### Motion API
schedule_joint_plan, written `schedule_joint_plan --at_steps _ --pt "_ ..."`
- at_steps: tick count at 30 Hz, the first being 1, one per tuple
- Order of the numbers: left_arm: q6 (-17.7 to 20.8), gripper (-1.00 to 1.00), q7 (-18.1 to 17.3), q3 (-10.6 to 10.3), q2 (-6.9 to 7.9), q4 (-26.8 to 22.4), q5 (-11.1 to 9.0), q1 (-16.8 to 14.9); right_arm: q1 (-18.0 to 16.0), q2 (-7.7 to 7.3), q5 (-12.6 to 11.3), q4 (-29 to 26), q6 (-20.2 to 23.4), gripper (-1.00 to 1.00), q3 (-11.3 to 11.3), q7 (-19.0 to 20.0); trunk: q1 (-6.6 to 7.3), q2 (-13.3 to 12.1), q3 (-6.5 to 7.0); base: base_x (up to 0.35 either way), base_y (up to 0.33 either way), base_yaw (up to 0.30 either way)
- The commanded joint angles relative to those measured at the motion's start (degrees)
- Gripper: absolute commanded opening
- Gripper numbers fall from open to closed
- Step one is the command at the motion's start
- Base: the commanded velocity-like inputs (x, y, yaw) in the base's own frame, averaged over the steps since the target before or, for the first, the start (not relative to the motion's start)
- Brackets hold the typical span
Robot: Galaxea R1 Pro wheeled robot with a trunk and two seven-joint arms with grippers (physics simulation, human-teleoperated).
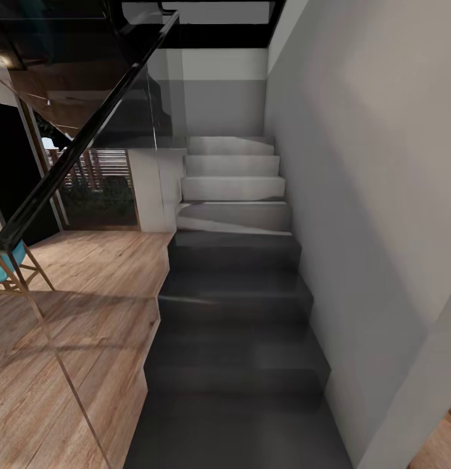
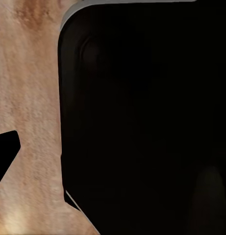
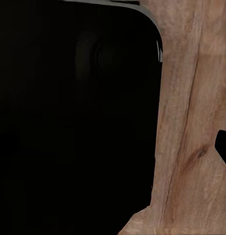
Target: In the kitchen, take the popcorn bag from the countertop, put it into the microwave, and heat it until the popcorn is cooked so the cooked popcorn ends up inside the bag.
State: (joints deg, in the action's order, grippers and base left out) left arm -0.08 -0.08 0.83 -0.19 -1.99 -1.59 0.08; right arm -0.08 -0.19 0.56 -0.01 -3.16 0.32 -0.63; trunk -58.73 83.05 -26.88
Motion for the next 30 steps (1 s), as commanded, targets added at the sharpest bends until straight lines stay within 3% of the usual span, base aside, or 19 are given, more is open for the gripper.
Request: schedule_joint_plan --at_steps 1,6,15,21,30 --pt "0.0 1.00 0.0 0.1 -0.01 -0.1 -0.2 0.0 0.0 0.01 0.0 0.0 -0.2 1.00 0.0 -0.1 0.00 0.0 -0.05 0.000 0.000 0.000" --pt "-0.1 1.00 0.1 0.1 0.01 -0.1 -0.2 0.0 0.0 0.04 -0.4 0.0 -0.2 1.00 -0.5 -0.1 0.00 0.0 -0.05 -0.037 0.000 0.000" --pt "-0.1 1.00 0.4 0.1 -0.07 -0.1 -0.3 0.0 0.0 0.12 -0.3 0.0 -0.2 1.00 0.0 -0.1 0.00 0.0 -0.05 -0.316 0.000 0.015" --pt "-0.1 1.00 0.4 0.1 -0.07 -0.1 -0.3 0.0 0.0 0.12 -0.1 0.0 -0.2 1.00 0.1 -0.1 0.00 0.0 -0.05 -0.295 0.000 0.237" --pt "-0.1 1.00 0.4 0.0 -0.13 -0.5 -0.7 0.0 0.0 0.10 -0.1 0.0 -0.2 1.00 0.0 -0.1 0.00 0.0 -0.05 -0.022 0.000 0.271"
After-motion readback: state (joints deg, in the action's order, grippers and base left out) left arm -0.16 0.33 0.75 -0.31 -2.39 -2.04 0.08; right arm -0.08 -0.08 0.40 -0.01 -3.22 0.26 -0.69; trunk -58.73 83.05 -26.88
